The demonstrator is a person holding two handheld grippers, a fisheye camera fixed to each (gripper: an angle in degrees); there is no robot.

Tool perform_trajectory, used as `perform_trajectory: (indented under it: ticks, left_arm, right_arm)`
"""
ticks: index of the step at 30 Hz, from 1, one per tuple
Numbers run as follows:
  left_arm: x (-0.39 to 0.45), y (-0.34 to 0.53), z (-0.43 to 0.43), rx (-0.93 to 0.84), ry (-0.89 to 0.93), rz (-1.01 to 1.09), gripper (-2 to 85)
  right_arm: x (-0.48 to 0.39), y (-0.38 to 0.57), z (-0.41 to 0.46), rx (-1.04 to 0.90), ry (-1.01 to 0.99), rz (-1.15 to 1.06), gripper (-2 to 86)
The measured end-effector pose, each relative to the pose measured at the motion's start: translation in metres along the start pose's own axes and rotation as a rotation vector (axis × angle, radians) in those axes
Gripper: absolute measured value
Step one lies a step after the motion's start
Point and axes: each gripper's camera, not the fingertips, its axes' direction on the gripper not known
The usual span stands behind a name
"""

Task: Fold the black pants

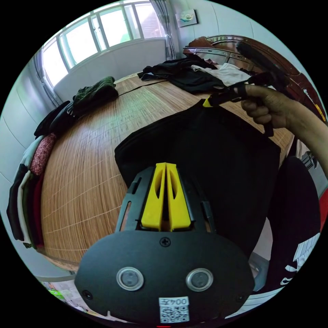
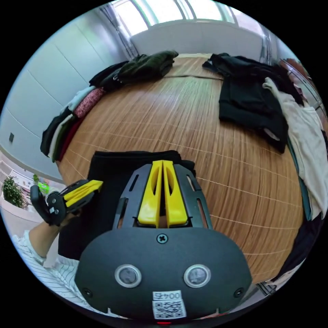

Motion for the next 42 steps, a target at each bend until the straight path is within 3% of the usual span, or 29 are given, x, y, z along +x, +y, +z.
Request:
perform_trajectory:
  ticks: [3,5,9,12,14,20,28,34,39,42]
  left_arm:
    - [-0.002,-0.005,-0.006,0.006,0.003,-0.015,0.3]
    - [-0.009,-0.012,-0.012,0.010,0.025,-0.040,0.5]
    - [-0.043,-0.035,-0.032,-0.045,0.127,-0.128,1.2]
    - [-0.101,-0.032,-0.081,0.028,0.259,-0.354,2.5]
    - [-0.130,-0.014,-0.117,0.018,0.342,-0.430,5.6]
    - [-0.141,0.061,-0.151,-0.111,0.586,-0.633,13.3]
    - [-0.132,0.048,-0.150,-0.272,0.664,-0.670,16.8]
    - [-0.153,0.018,-0.148,-0.339,0.727,-0.685,13.1]
    - [-0.185,0.009,-0.177,-0.290,0.866,-0.693,7.4]
    - [-0.202,-0.006,-0.204,-0.268,0.920,-0.674,6.9]
  right_arm:
    - [0.011,0.025,-0.029,0.082,0.017,0.017,-0.7]
    - [0.031,0.046,-0.008,-0.019,0.060,0.032,-0.6]
    - [0.069,0.065,-0.046,0.098,-0.087,0.205,-0.7]
    - [0.076,0.097,-0.084,0.173,-0.207,0.209,-0.7]
    - [0.082,0.138,-0.097,0.193,-0.388,0.242,-0.7]
    - [0.094,0.229,-0.092,0.173,-0.596,0.366,-0.7]
    - [0.120,0.258,-0.103,0.144,-0.582,0.382,-0.6]
    - [0.148,0.267,-0.119,0.170,-0.587,0.395,0.6]
    - [0.169,0.280,-0.122,0.181,-0.625,0.441,11.5]
    - [0.183,0.287,-0.116,0.168,-0.775,0.501,16.2]
